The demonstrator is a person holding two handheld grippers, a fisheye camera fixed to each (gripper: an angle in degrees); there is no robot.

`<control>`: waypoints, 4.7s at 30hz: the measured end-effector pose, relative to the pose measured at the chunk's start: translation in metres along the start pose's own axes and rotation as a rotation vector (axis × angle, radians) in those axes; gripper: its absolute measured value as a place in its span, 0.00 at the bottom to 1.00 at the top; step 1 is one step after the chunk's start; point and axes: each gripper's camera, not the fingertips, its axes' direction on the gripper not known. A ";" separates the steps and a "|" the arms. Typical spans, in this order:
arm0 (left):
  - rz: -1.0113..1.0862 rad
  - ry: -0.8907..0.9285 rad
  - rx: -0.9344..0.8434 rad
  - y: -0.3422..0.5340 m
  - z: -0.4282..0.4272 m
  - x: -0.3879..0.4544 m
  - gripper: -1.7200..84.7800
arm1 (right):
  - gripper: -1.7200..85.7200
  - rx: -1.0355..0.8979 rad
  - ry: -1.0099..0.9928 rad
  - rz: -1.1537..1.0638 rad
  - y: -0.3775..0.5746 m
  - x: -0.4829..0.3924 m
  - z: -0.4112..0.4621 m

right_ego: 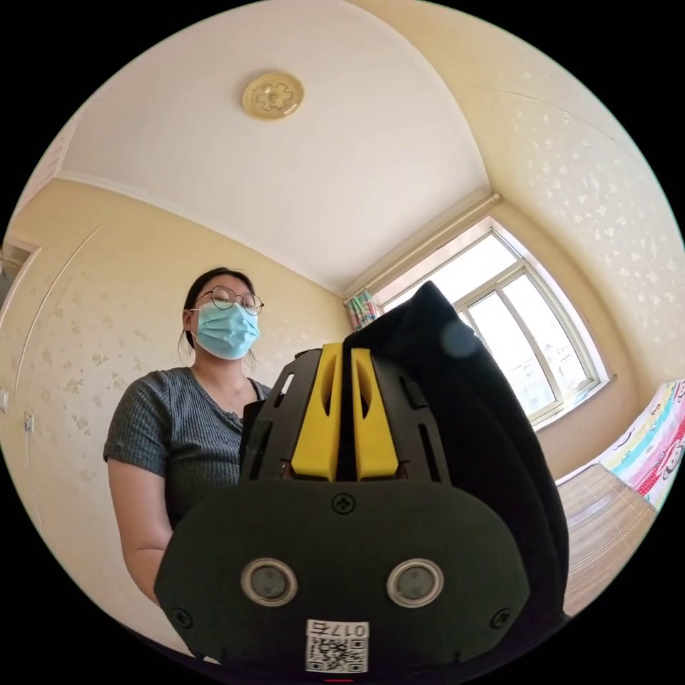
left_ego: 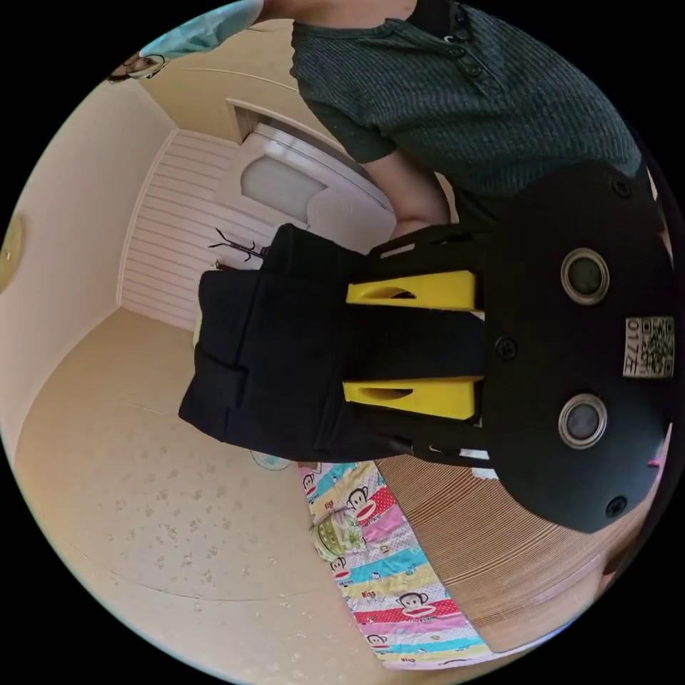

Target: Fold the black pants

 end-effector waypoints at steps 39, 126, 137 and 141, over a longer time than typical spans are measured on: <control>-0.166 0.376 0.293 0.087 -0.310 -0.114 0.04 | 0.04 -0.122 0.761 -0.258 0.227 0.073 0.223; -0.666 -0.607 -0.532 0.058 -0.117 -0.566 0.08 | 0.11 -0.618 1.618 1.143 0.310 0.309 -0.261; -1.053 -0.638 -0.893 0.225 -0.076 -0.573 0.11 | 0.10 -0.816 1.533 1.492 0.482 0.202 -0.300; -1.068 -0.642 -0.871 0.216 -0.072 -0.567 0.11 | 0.05 -1.367 1.469 1.366 0.483 0.190 -0.285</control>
